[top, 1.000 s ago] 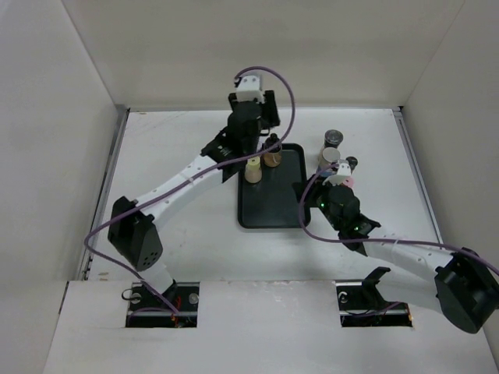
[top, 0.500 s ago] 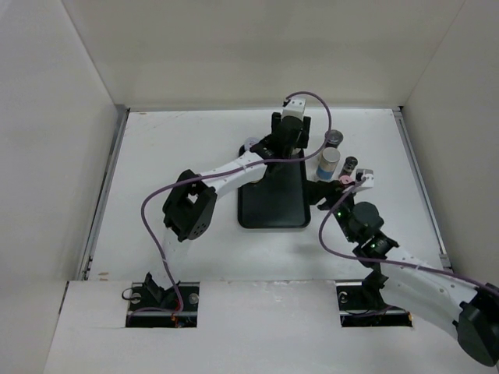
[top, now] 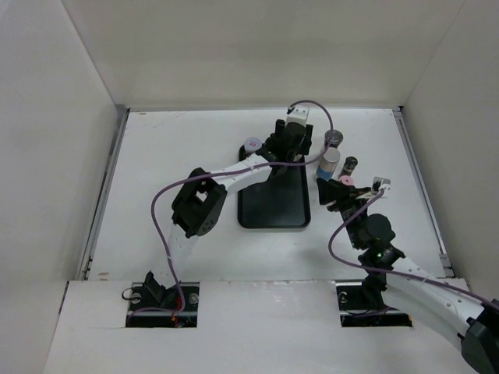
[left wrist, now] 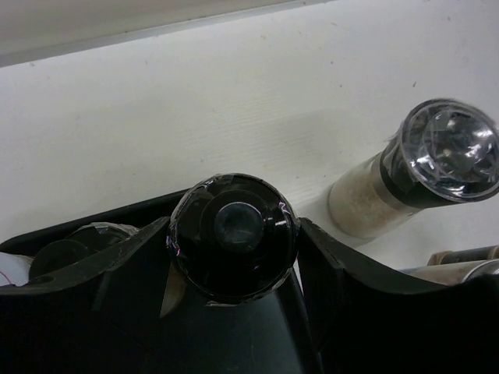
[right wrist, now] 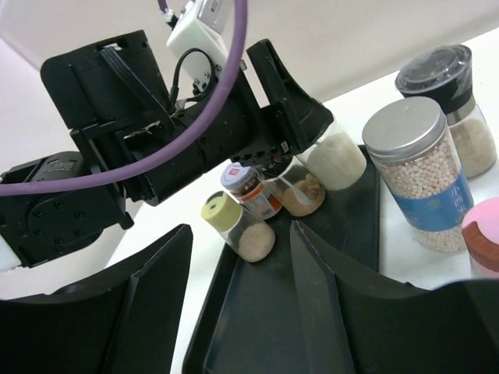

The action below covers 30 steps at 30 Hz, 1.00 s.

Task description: Organize the condiment bottles

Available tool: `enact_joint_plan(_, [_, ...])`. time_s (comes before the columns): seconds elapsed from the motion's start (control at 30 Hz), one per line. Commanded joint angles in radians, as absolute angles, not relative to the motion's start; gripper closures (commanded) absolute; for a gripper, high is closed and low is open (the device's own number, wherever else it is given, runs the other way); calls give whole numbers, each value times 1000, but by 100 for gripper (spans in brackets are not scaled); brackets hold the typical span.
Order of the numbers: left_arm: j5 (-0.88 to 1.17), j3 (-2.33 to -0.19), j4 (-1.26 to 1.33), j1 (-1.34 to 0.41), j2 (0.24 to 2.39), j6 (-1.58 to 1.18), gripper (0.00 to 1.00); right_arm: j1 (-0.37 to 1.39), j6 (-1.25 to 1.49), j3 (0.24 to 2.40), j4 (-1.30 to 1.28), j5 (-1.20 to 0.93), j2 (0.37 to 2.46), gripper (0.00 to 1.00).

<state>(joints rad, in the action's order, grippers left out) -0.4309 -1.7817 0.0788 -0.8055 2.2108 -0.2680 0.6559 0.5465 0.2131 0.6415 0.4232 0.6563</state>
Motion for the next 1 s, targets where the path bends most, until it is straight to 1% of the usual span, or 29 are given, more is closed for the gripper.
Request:
enact_joint_plan(0.0, [-434, -1833, 193, -801, 2204, -264, 67, 654, 545, 216, 703, 449, 661, 40])
enact_joint_plan(0.13, [-434, -1825, 195, -798, 2226, -264, 66, 653, 546, 212, 703, 449, 647, 39])
enact_joint_plan(0.23, [-437, -1815, 195, -797, 2235, -265, 59, 651, 548, 210, 700, 453, 641, 37])
enact_joint_plan(0.33, [-446, -1796, 206, -800, 2234, -265, 48, 650, 548, 210, 698, 456, 638, 32])
enact_joint_plan(0.5, [-454, -1770, 219, -808, 2188, -265, 24, 650, 549, 204, 701, 456, 626, 24])
enact_joint_plan(0.63, [-449, -1767, 221, -817, 2122, -262, 13, 650, 551, 202, 696, 459, 609, 22])
enact_joint_plan(0.7, [-448, -1770, 224, -824, 2079, -259, 2, 650, 552, 201, 692, 465, 595, 22])
enact_joint_plan(0.73, [-446, -1775, 224, -829, 2059, -259, 0, 650, 552, 199, 689, 469, 586, 22])
enact_joint_plan(0.8, [-439, -1781, 235, -837, 2011, -261, 0, 650, 552, 199, 681, 476, 574, 26])
enact_joint_plan(0.9, [-417, -1773, 265, -851, 1924, -261, 0, 650, 552, 202, 670, 480, 577, 34])
enact_joint_plan(0.93, [-413, -1763, 273, -854, 1889, -261, 0, 650, 552, 209, 663, 480, 584, 41])
enact_joint_plan(0.97, [-411, -1743, 281, -854, 1849, -259, 0, 650, 552, 215, 657, 480, 592, 46])
